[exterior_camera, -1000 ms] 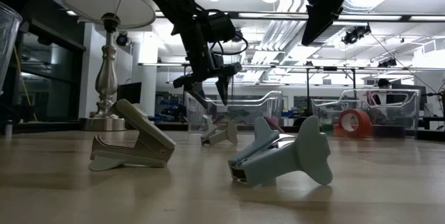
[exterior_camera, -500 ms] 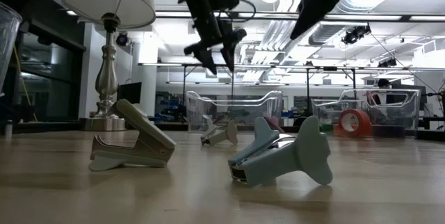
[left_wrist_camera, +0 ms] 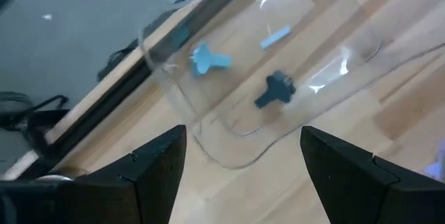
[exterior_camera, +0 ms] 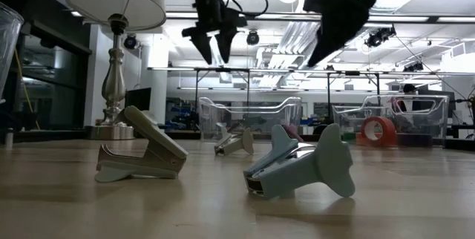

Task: Pick and place Stapler, Stapler remover, tape
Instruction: Put the purple staple remover into the top left transparent bin

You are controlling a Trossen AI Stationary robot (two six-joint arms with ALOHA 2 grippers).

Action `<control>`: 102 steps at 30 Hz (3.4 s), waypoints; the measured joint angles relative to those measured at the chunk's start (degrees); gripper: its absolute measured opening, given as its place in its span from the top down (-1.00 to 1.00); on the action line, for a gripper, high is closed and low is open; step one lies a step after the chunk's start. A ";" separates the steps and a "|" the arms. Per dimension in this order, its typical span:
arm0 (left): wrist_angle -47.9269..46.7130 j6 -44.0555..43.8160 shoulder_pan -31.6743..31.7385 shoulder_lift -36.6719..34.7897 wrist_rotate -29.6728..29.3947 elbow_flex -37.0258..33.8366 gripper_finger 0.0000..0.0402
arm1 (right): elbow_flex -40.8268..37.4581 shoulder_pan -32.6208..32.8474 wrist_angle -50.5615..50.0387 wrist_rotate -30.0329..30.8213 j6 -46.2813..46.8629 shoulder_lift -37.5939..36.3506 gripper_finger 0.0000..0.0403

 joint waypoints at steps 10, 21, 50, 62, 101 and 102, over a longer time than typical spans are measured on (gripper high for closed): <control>-3.76 -0.32 -4.74 -3.27 -4.21 0.00 -0.38 | -11.04 0.00 13.96 -7.39 -8.78 0.00 0.08; -7.18 -2.20 -8.02 -5.86 -6.01 -0.07 -0.38 | -28.80 0.00 47.34 -12.42 -13.48 0.00 0.08; -9.08 -3.96 -9.39 -7.13 -5.36 -0.09 -0.38 | -24.12 0.00 51.89 -17.18 -25.04 19.96 0.08; -9.37 -4.00 -9.39 -7.11 -5.31 -0.09 -0.38 | -21.99 0.00 51.63 -17.17 -25.01 23.45 0.23; -9.21 -3.50 -9.39 -7.07 -5.21 -0.09 -0.38 | -22.10 -2.12 48.16 -8.67 -1.15 4.82 0.86; -9.21 -3.50 -9.39 -7.07 -5.20 -0.09 -0.38 | -22.10 -2.68 48.07 -8.26 -0.76 4.10 0.86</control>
